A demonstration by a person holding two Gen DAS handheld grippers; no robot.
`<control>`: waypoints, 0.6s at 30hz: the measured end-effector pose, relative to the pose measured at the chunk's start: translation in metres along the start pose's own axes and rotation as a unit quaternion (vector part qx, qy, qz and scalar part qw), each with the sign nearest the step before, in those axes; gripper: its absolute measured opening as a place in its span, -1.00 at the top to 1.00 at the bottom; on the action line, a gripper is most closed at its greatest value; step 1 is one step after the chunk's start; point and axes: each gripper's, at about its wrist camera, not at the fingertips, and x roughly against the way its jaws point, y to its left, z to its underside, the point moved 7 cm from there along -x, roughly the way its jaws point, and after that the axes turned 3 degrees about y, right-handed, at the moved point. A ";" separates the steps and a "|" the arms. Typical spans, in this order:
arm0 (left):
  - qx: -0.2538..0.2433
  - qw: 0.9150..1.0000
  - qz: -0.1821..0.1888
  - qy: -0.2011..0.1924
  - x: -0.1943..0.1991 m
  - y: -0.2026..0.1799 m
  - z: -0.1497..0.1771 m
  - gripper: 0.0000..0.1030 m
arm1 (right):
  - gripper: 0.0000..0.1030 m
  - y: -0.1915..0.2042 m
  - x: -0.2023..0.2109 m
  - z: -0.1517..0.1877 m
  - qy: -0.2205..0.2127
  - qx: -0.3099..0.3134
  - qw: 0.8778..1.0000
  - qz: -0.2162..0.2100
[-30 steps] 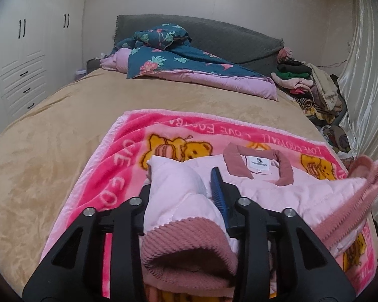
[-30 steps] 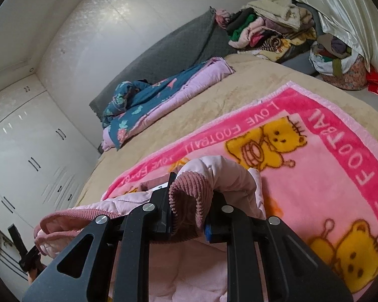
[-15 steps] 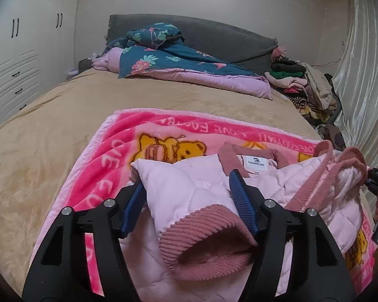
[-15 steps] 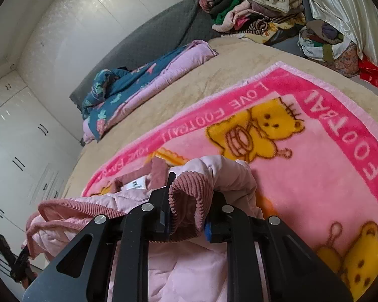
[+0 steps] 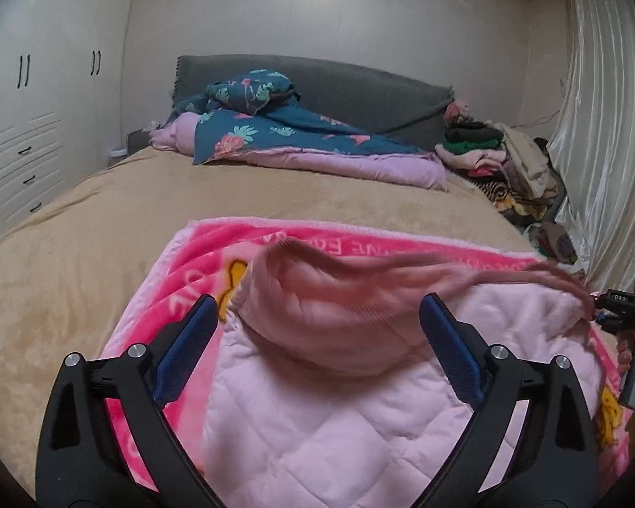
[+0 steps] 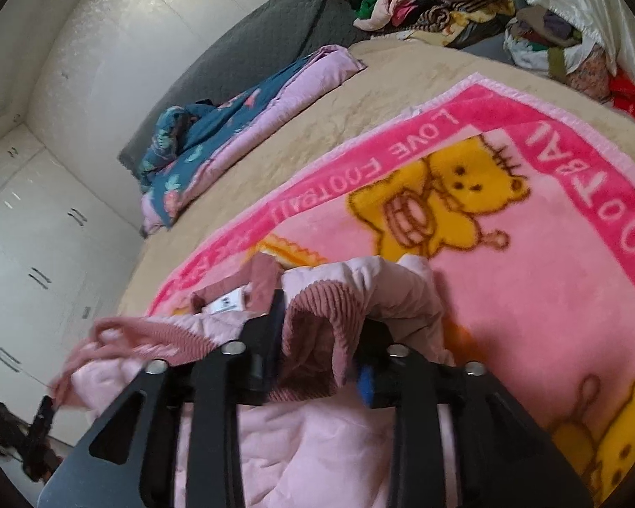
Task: Fold large clothes
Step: 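Lay the hem down near the collar and open both grippers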
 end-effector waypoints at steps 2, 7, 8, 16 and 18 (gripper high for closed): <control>0.002 1.000 -0.005 -0.003 0.005 0.001 -0.001 -0.74 | -0.80 0.006 0.011 -0.002 -0.020 0.008 1.000 -0.008; -0.009 1.000 -0.012 0.006 0.010 -0.005 0.012 -0.75 | -0.92 0.031 0.040 -0.001 -0.066 0.077 0.994 0.027; -0.013 1.000 -0.012 0.010 0.010 -0.006 0.017 -0.75 | -0.92 0.037 0.045 0.003 -0.071 0.096 0.992 0.031; -0.043 0.997 0.005 0.067 0.002 -0.032 0.083 -0.75 | -0.92 0.071 0.086 0.085 -0.098 0.240 0.963 0.073; -0.051 0.995 0.012 0.080 0.000 -0.042 0.099 -0.75 | -0.92 0.071 0.088 0.112 -0.093 0.273 0.954 0.087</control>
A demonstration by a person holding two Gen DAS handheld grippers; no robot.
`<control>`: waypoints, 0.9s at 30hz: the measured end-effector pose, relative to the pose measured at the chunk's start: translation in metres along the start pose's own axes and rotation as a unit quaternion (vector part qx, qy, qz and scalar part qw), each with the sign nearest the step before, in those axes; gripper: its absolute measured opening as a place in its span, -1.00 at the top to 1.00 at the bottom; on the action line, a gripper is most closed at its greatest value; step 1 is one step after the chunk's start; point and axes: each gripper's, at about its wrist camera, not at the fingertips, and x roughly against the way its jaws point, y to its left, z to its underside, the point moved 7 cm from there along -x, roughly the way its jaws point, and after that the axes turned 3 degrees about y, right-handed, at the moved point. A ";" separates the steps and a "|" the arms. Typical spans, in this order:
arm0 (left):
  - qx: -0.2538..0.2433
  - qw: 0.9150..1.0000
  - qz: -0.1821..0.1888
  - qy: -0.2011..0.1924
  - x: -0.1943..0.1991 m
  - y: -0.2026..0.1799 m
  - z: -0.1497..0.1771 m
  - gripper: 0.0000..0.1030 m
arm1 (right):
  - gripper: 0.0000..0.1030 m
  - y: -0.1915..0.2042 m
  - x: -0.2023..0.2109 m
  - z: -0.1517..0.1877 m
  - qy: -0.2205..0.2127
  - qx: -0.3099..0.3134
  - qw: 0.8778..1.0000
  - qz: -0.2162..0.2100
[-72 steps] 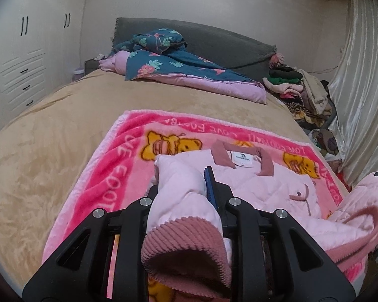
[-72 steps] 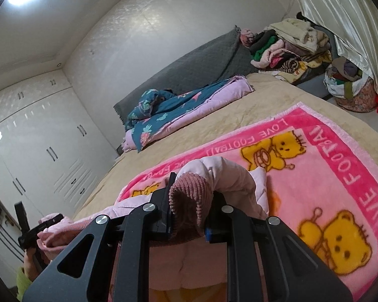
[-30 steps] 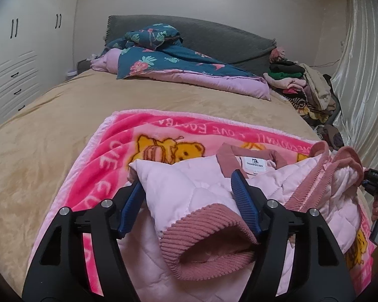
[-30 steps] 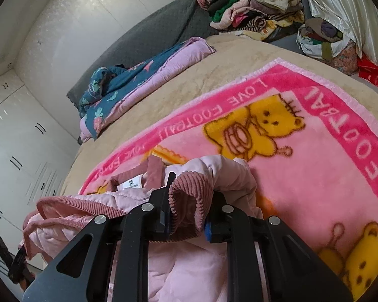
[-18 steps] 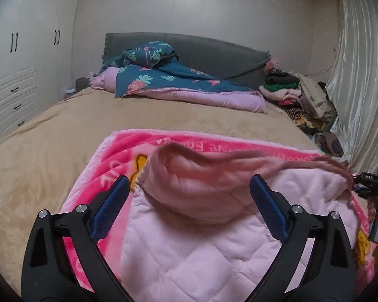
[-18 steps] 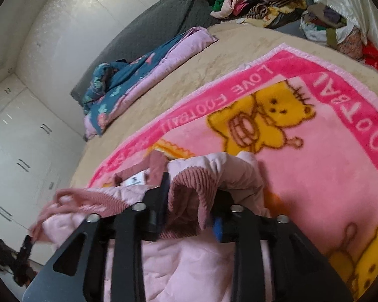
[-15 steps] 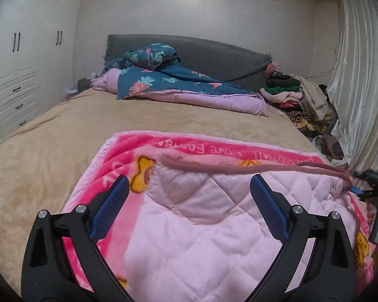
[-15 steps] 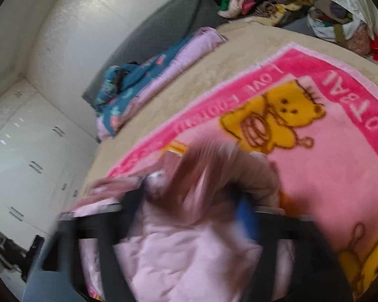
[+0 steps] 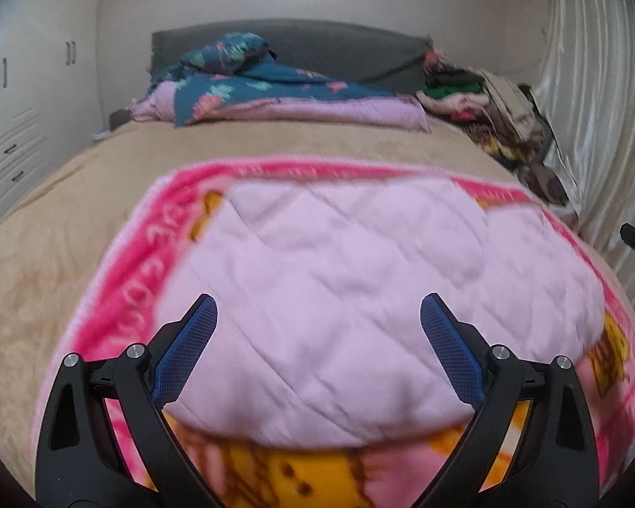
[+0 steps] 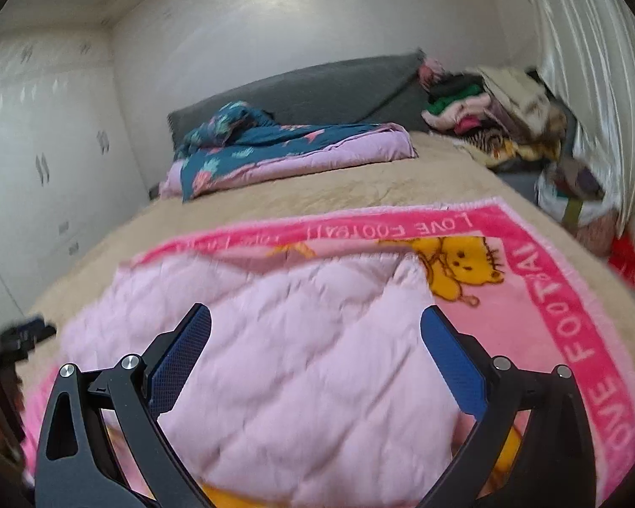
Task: Fold large clothes
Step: 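Lay the hem down near the collar and open both grippers, then press the folded jacket bundle flat with both open grippers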
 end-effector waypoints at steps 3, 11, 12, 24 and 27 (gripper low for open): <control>-0.024 0.999 0.015 0.023 -0.008 -0.028 0.029 -0.75 | -0.92 0.019 0.002 0.033 0.012 0.051 0.998 0.021; -0.046 0.997 -0.014 0.069 -0.053 -0.055 0.061 -0.76 | -0.91 0.046 -0.045 0.093 0.099 0.059 0.993 0.025; -0.037 0.997 -0.016 0.065 -0.058 -0.054 0.059 -0.79 | -0.91 0.047 -0.051 0.094 0.104 0.051 0.993 0.023; 0.013 0.995 -0.015 0.094 -0.110 -0.039 0.028 -0.84 | -0.92 0.032 -0.148 0.065 0.182 -0.005 0.983 0.030; 0.018 0.995 -0.014 0.099 -0.118 -0.038 0.021 -0.84 | -0.92 0.028 -0.163 0.056 0.195 -0.016 0.980 0.027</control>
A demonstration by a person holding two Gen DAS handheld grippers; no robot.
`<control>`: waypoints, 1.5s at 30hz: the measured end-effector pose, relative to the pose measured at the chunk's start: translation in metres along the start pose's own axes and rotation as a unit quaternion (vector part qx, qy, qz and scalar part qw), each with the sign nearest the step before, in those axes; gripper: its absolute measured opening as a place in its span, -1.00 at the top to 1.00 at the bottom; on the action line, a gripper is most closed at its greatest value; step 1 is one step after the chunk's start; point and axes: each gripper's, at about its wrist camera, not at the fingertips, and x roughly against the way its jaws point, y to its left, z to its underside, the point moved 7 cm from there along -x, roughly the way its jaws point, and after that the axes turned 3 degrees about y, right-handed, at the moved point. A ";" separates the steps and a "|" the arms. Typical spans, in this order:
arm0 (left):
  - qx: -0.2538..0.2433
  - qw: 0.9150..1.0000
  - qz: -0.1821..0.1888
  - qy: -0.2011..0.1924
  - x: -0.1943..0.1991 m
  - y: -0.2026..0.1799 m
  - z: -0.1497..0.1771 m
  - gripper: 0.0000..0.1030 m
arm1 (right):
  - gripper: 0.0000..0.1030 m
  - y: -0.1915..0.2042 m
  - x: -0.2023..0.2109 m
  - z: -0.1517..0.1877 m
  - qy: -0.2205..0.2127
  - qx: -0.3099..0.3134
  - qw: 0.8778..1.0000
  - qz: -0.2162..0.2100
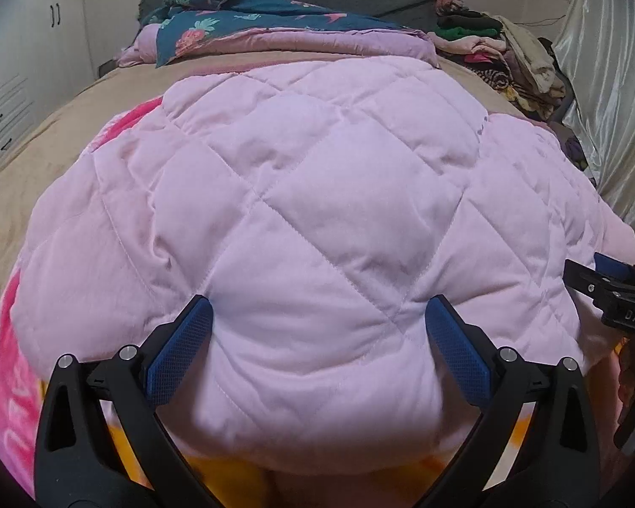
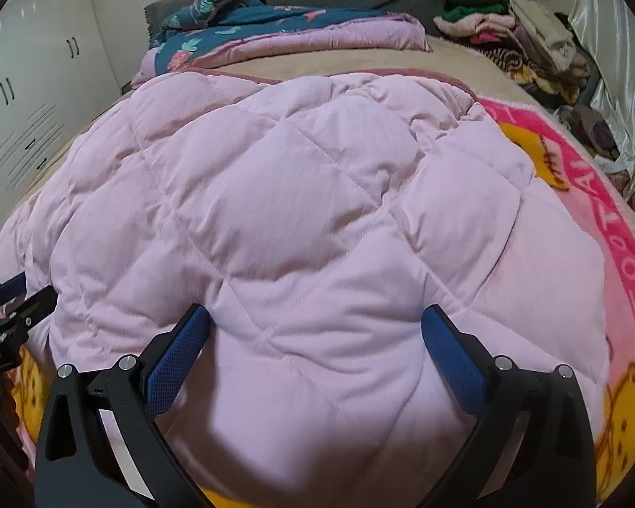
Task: Fold large clothes
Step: 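Press the folded jacket bundle flat with both open grippers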
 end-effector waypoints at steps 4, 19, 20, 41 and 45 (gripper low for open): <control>0.012 1.000 0.011 0.002 -0.004 0.002 -0.003 -0.84 | -0.92 -0.002 -0.009 -0.008 0.011 -0.007 1.000 0.001; 0.056 0.998 0.000 -0.007 0.006 0.035 -0.015 -0.84 | -0.79 0.094 -0.042 -0.110 0.028 0.044 0.999 -0.008; 0.057 0.998 0.003 -0.008 0.005 0.036 -0.015 -0.84 | -0.84 0.095 -0.048 -0.110 0.034 0.047 0.998 0.001; 0.075 0.995 0.022 -0.064 0.053 0.049 -0.031 -0.84 | -0.92 0.084 -0.017 -0.110 -0.020 -0.006 0.997 -0.073; 0.075 0.994 0.024 -0.078 0.072 0.048 -0.033 -0.84 | -0.92 0.069 0.044 -0.103 -0.073 -0.020 0.992 -0.105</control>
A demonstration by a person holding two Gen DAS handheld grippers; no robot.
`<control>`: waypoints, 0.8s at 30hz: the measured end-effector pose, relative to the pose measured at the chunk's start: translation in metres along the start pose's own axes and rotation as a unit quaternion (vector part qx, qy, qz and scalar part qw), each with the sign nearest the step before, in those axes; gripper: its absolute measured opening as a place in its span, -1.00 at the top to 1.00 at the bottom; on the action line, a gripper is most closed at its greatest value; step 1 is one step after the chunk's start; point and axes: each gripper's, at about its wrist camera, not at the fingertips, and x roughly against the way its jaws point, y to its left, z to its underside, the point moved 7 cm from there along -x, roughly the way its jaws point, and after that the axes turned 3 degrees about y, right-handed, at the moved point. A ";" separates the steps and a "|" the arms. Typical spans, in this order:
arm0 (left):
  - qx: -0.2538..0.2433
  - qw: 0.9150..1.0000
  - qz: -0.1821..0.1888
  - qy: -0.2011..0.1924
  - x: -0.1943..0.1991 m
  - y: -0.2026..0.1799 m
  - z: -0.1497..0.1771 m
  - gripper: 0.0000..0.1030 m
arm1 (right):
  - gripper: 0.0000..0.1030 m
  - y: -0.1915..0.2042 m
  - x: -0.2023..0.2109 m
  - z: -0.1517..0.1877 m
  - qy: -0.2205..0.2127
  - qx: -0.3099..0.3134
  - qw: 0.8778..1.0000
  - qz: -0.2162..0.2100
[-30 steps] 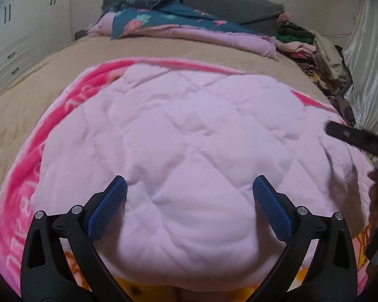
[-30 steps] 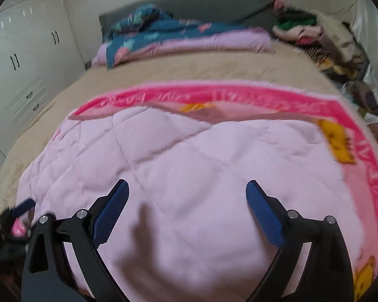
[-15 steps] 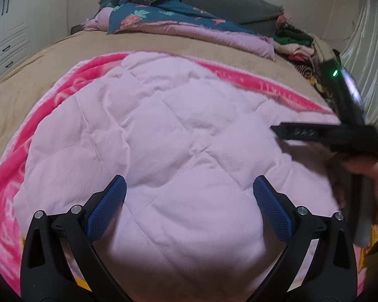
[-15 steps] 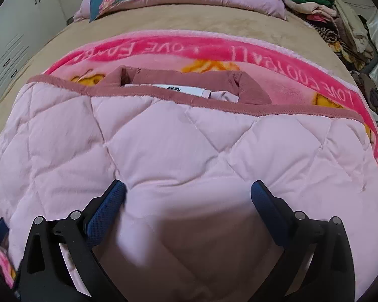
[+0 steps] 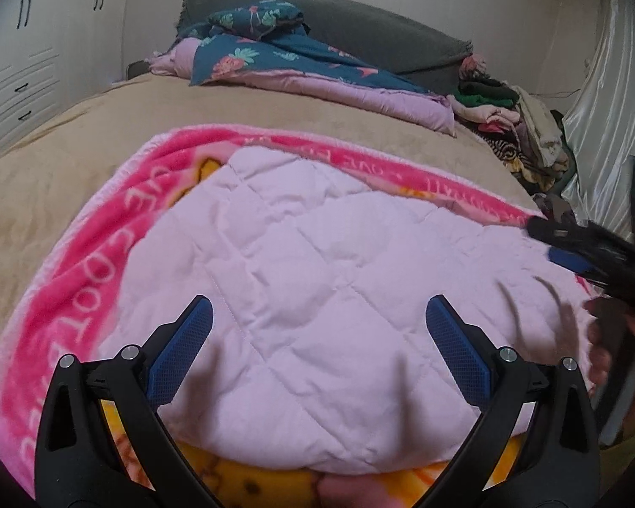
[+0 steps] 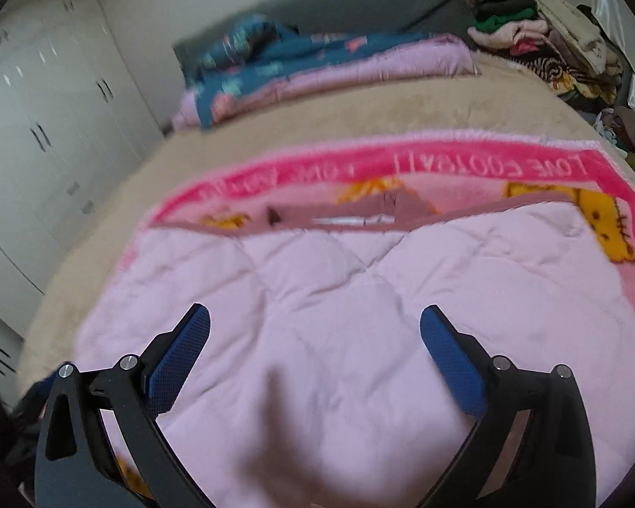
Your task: Fold large clothes
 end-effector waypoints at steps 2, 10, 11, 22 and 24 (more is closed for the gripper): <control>-0.002 1.000 0.000 -0.005 0.008 -0.002 -0.001 -0.84 | -0.92 -0.003 0.028 0.003 -0.021 0.007 1.000 -0.003; -0.006 0.999 -0.007 -0.032 0.039 -0.003 0.004 -0.84 | -0.92 -0.020 0.100 0.033 -0.071 0.018 0.997 0.017; -0.006 0.999 -0.008 -0.032 0.041 -0.003 0.006 -0.84 | -0.92 -0.022 0.105 0.036 -0.074 0.017 0.997 0.019; -0.021 0.999 -0.023 -0.034 0.067 -0.004 0.032 -0.84 | -0.92 -0.040 0.155 0.083 -0.107 0.018 0.993 0.050; -0.022 0.999 -0.023 -0.033 0.070 -0.004 0.035 -0.84 | -0.92 -0.044 0.161 0.091 -0.111 0.014 0.992 0.058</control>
